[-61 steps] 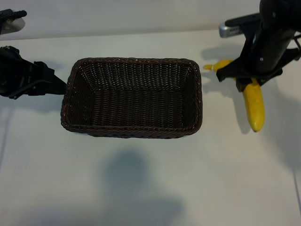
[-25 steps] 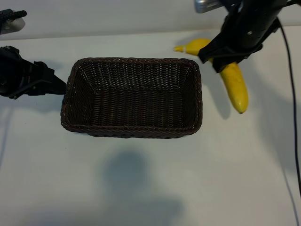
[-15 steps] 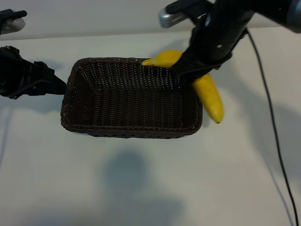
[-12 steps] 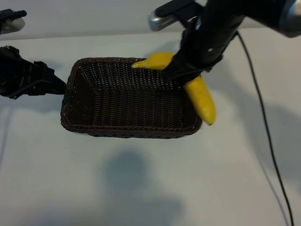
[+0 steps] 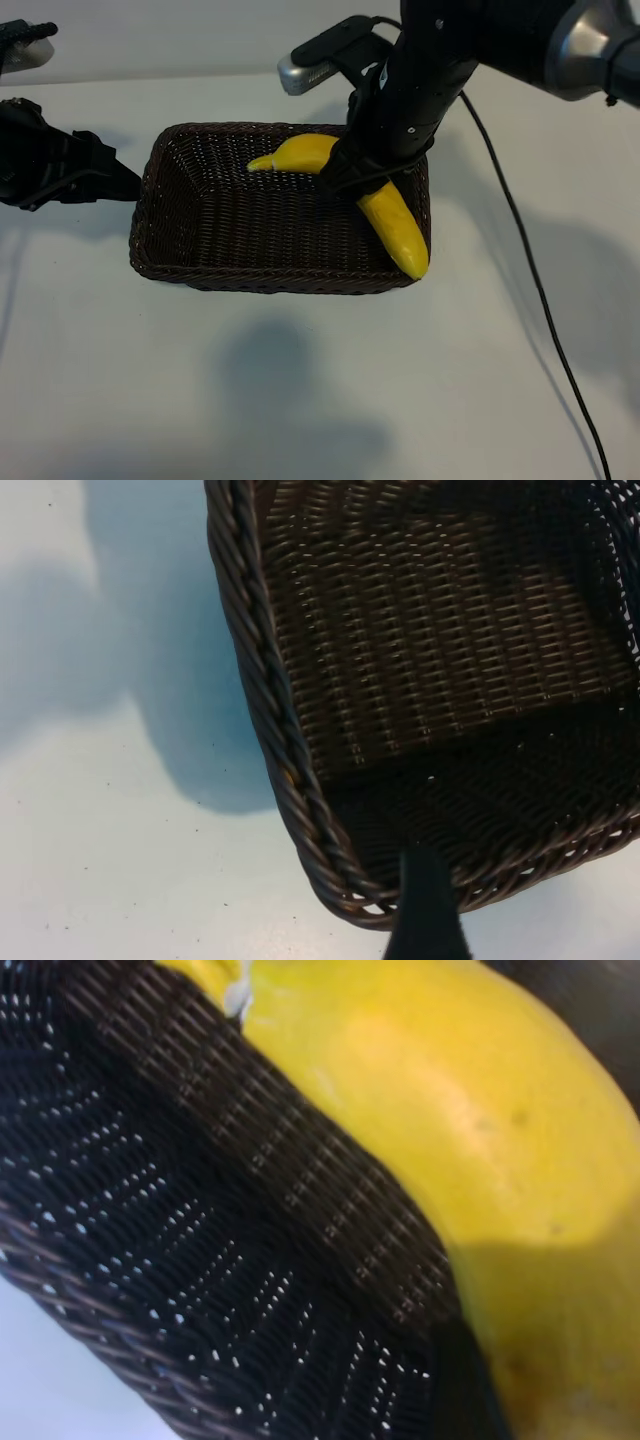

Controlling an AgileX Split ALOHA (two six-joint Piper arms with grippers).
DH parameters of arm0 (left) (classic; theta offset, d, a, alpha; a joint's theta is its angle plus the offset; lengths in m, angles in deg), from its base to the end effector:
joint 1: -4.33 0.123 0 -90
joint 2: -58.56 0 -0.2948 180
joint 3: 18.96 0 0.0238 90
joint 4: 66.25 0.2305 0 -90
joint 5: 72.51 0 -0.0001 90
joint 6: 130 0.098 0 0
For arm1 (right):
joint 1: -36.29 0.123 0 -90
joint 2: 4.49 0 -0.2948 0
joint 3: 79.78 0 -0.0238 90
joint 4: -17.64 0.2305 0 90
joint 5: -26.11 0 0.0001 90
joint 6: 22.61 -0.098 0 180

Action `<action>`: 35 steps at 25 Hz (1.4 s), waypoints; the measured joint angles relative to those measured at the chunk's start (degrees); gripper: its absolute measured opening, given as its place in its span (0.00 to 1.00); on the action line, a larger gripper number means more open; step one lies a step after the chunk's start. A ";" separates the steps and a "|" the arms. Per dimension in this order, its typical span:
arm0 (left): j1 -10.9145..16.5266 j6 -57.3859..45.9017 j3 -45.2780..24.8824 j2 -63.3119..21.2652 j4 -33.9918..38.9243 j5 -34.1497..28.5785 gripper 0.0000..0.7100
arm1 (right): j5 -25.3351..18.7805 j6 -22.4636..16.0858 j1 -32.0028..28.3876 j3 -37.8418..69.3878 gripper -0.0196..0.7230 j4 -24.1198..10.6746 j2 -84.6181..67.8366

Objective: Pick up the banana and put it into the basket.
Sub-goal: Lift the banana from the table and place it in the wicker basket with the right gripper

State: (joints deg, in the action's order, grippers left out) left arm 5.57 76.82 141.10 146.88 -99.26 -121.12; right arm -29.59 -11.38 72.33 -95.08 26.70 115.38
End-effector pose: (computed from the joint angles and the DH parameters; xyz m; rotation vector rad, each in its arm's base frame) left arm 0.2606 -0.0345 0.2892 0.1914 2.5842 -0.5252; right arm 0.3233 0.2510 0.2524 -1.0444 2.6206 0.3069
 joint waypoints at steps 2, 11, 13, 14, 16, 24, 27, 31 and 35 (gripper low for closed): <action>0.00 0.00 0.00 0.00 0.00 0.00 0.76 | 0.32 1.18 0.00 0.00 0.60 0.51 0.11; 0.00 0.12 0.00 0.00 0.00 0.00 0.76 | 0.68 2.60 0.00 -3.92 0.60 3.05 0.66; 0.00 0.12 0.00 0.00 0.00 0.00 0.76 | -0.21 2.82 0.04 -6.01 0.60 3.30 1.32; 0.00 0.12 0.00 0.00 0.00 0.00 0.76 | -0.86 2.87 0.04 -7.09 0.60 3.34 1.68; 0.00 0.12 0.00 0.00 0.00 -0.05 0.76 | -2.07 2.94 0.04 -8.67 0.60 3.34 2.67; 0.00 0.12 0.00 0.00 0.00 -0.06 0.76 | -2.89 5.19 2.19 -10.05 0.60 3.23 6.42; 0.00 0.12 0.00 0.00 0.00 -0.06 0.76 | -2.79 6.58 2.83 -10.05 0.60 3.34 6.78; 0.00 0.12 0.00 0.00 0.00 -0.06 0.76 | -2.51 8.77 2.96 -10.05 0.60 3.34 6.78; 0.00 0.12 0.00 0.00 0.00 -0.06 0.76 | -2.04 12.83 3.09 -10.05 0.60 3.34 6.78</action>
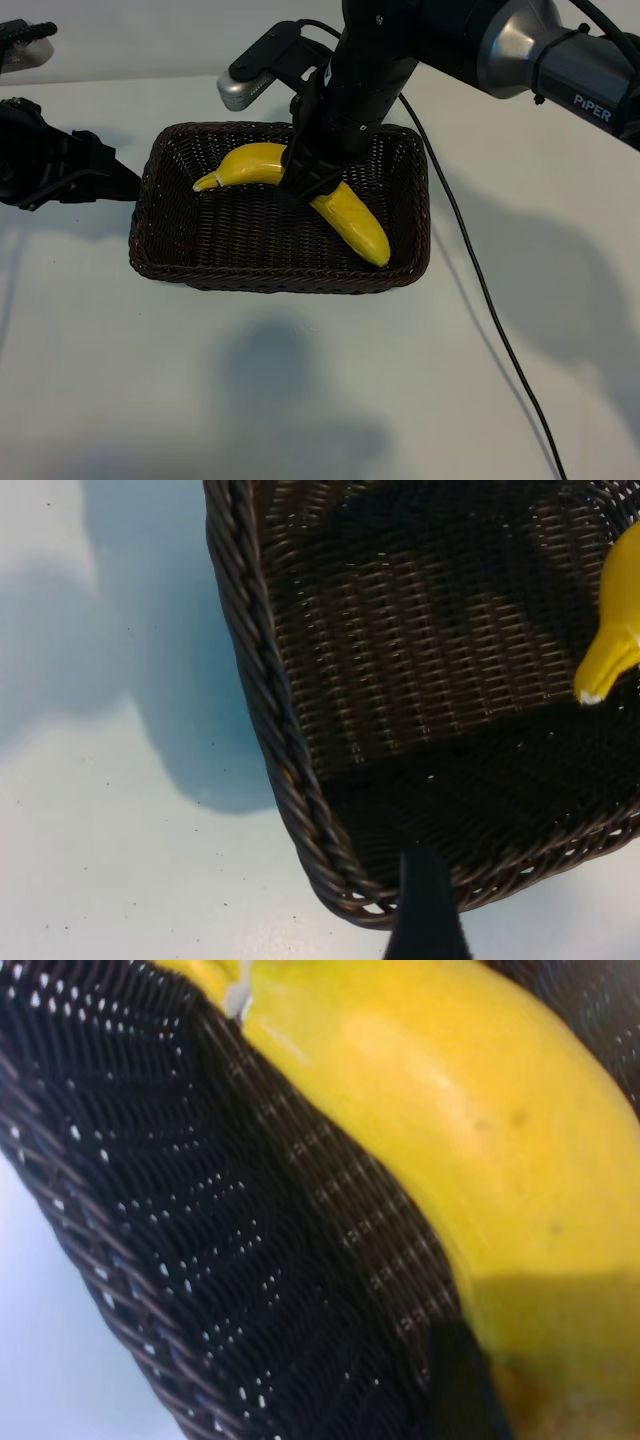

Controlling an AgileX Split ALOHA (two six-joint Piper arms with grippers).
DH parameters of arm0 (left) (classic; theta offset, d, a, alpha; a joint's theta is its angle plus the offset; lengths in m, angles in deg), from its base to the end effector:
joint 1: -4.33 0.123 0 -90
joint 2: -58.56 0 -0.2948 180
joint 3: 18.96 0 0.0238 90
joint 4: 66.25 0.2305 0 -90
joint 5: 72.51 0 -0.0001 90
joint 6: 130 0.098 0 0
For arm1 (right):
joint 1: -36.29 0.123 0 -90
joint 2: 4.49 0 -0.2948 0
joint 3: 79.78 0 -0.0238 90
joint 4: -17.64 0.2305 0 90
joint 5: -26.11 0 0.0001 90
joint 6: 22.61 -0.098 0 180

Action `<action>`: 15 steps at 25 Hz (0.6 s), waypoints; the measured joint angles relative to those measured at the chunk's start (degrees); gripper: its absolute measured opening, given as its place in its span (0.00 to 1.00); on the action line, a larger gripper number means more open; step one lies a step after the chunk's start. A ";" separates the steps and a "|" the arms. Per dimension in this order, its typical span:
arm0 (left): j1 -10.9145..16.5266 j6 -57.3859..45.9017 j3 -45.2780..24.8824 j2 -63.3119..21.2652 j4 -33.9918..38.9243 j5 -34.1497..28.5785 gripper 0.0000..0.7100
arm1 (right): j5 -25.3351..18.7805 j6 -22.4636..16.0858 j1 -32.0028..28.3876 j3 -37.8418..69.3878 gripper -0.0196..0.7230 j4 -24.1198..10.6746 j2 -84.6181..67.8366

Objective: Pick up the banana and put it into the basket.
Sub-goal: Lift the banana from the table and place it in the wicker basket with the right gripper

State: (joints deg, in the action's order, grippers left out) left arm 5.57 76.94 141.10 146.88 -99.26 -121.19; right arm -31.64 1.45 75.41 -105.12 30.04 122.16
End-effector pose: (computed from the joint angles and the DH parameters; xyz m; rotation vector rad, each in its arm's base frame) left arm 0.2605 -0.0345 0.2891 0.1946 2.5847 -0.5252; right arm 0.3317 0.2927 0.2480 -1.3611 2.4311 0.3505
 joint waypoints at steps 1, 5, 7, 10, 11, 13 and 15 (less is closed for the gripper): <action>0.00 0.00 0.00 0.00 0.00 -0.02 0.76 | 0.21 1.29 0.07 0.00 0.60 0.00 0.00; 0.00 -0.15 0.00 0.00 0.00 -0.07 0.76 | 1.07 5.28 0.07 0.00 0.60 0.89 0.00; 0.00 -0.15 0.00 0.00 0.00 -0.07 0.76 | 1.57 6.90 0.07 0.00 0.60 1.55 0.00; 0.00 -0.15 0.00 0.00 0.00 -0.09 0.76 | 2.11 10.66 0.07 0.00 0.60 3.56 0.00; 0.00 -0.15 0.00 0.00 0.00 -0.09 0.76 | 2.25 11.59 0.07 0.00 0.60 4.36 0.00; 0.00 -0.10 0.00 0.00 0.00 -0.09 0.76 | 2.51 13.10 0.11 0.00 0.60 5.06 0.00; 0.00 -0.10 0.00 0.00 0.00 -0.09 0.76 | 2.58 14.10 0.11 0.00 0.60 5.28 0.00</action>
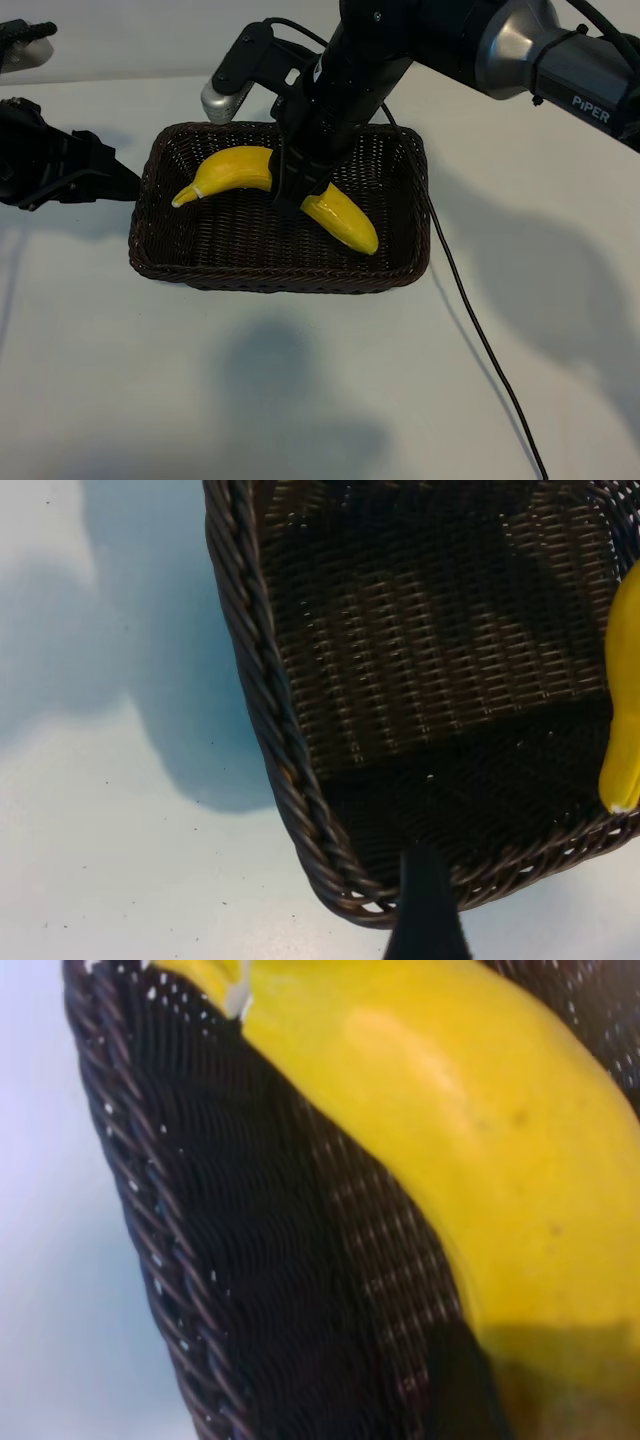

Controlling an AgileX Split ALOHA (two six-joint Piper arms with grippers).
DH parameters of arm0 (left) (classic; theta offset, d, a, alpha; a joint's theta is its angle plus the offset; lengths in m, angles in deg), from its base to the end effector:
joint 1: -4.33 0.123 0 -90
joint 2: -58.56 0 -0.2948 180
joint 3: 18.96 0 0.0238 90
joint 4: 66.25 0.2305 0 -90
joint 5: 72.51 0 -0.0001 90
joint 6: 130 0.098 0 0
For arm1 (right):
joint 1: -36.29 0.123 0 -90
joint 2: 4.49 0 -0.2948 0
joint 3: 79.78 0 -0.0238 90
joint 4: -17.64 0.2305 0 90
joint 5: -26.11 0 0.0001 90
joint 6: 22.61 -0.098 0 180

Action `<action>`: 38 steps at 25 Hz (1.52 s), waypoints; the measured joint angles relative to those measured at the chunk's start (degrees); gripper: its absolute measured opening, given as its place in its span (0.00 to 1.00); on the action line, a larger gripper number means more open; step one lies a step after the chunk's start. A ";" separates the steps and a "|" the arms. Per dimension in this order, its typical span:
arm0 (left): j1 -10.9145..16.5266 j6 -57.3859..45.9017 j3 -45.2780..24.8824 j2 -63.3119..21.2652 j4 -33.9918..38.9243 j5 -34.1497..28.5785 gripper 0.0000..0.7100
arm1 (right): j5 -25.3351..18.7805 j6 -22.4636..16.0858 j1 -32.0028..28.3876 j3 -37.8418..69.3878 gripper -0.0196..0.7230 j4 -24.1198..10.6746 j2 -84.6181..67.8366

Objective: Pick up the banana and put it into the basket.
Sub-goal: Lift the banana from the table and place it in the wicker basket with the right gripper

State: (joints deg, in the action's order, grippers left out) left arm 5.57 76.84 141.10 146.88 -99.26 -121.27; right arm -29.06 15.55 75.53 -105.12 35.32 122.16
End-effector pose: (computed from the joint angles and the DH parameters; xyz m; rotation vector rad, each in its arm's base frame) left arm 0.2604 -0.0346 0.2891 0.1930 2.5862 -0.5267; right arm 0.3303 0.3013 0.2515 -1.5593 2.2156 0.4005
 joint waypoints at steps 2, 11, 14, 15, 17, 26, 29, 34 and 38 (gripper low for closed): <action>0.00 0.00 0.00 0.00 0.00 0.00 0.76 | 0.00 0.87 0.00 0.00 0.60 0.07 0.00; 0.00 0.00 0.00 0.00 0.00 0.00 0.76 | 0.07 1.99 0.00 -0.35 0.60 0.29 1.69; 0.00 0.00 0.00 0.00 0.00 0.00 0.76 | 0.54 2.39 0.00 -0.36 0.60 0.89 3.40; 0.00 0.00 0.00 0.00 0.00 0.00 0.76 | 0.73 2.73 0.00 -0.36 0.60 1.16 3.92; 0.00 0.00 0.00 0.00 0.00 0.00 0.76 | 1.44 3.28 0.00 -0.36 0.60 1.79 4.59; 0.00 0.13 0.00 0.00 0.00 0.00 0.76 | 2.82 4.00 1.15 -0.46 0.60 2.14 7.89; 0.00 0.13 0.00 0.00 0.00 0.00 0.76 | 3.32 4.06 1.52 -0.46 0.60 1.78 8.66; 0.00 0.13 0.00 0.00 0.00 0.00 0.76 | 4.04 3.94 1.58 -0.46 0.60 0.84 8.66; 0.00 0.13 0.00 0.00 0.00 0.00 0.76 | 4.25 3.61 1.63 -0.46 0.60 0.70 8.71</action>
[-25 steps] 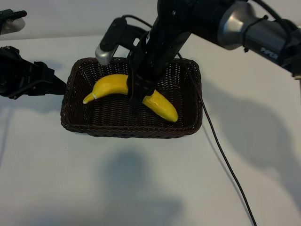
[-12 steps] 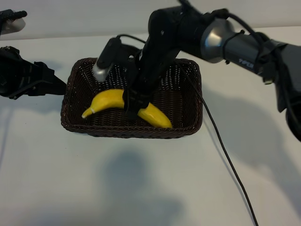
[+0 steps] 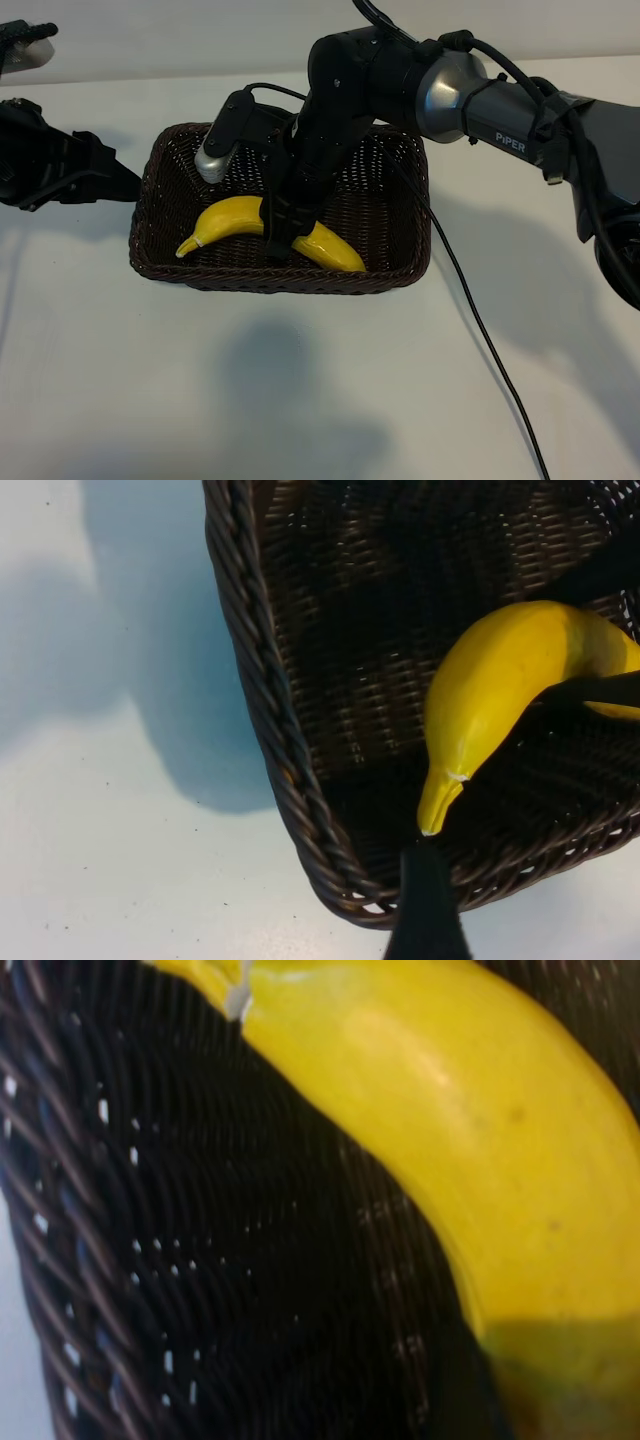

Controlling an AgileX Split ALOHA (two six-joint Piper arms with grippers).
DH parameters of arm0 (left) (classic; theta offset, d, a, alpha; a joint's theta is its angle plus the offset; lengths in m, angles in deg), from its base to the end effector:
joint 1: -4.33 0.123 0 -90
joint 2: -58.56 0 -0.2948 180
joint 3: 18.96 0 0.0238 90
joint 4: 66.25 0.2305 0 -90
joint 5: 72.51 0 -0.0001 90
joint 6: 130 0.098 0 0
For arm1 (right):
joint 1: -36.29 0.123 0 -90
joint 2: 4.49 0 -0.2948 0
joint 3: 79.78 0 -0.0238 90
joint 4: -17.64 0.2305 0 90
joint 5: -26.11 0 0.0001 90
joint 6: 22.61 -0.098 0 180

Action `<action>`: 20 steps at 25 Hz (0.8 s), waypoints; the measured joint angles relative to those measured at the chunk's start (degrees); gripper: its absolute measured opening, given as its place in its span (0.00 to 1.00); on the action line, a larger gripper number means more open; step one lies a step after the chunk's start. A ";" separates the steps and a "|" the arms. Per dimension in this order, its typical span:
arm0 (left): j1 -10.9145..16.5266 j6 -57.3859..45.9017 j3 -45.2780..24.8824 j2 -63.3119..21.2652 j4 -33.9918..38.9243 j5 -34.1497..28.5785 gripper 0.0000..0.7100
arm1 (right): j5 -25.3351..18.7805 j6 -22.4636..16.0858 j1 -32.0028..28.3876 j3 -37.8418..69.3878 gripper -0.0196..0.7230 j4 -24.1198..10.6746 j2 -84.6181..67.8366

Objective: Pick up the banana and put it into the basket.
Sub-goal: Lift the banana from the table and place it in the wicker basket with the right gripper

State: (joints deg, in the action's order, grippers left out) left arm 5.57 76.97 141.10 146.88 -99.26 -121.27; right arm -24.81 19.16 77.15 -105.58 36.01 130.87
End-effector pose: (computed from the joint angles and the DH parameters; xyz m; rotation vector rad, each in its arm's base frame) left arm 0.2604 -0.0346 0.2891 0.1959 2.5857 -0.5259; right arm 0.3389 0.3249 0.1867 -1.6596 2.2247 0.3920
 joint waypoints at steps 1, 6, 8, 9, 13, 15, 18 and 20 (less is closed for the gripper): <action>0.00 0.00 0.00 0.00 0.00 0.00 0.76 | 0.04 -0.02 0.00 0.00 0.60 0.00 0.00; 0.00 0.00 0.00 0.00 0.00 0.00 0.76 | 0.07 -0.69 0.00 0.00 0.60 0.00 0.00; 0.00 0.00 0.00 0.00 0.00 0.00 0.76 | 0.07 -1.09 0.00 0.00 0.62 0.00 0.00; 0.00 0.00 0.00 0.00 0.00 0.00 0.76 | 0.01 -1.11 0.00 0.00 0.67 0.00 0.00; 0.00 0.00 0.00 0.00 0.00 0.00 0.76 | -0.43 -1.47 0.00 0.00 0.85 0.11 0.00; 0.00 0.00 0.00 0.00 0.00 0.00 0.76 | -0.56 -1.76 0.00 0.00 0.87 0.11 0.00; 0.00 -0.11 0.00 0.00 0.00 0.05 0.76 | -1.73 -2.82 0.00 -0.93 0.86 -0.47 0.00; 0.00 -0.11 0.00 0.00 0.00 0.11 0.76 | -3.01 -4.29 0.06 -3.12 0.85 -2.01 0.00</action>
State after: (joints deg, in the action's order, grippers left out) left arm 5.57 76.86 141.10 146.88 -99.26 -121.16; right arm -27.82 14.87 77.21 -108.70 34.00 130.87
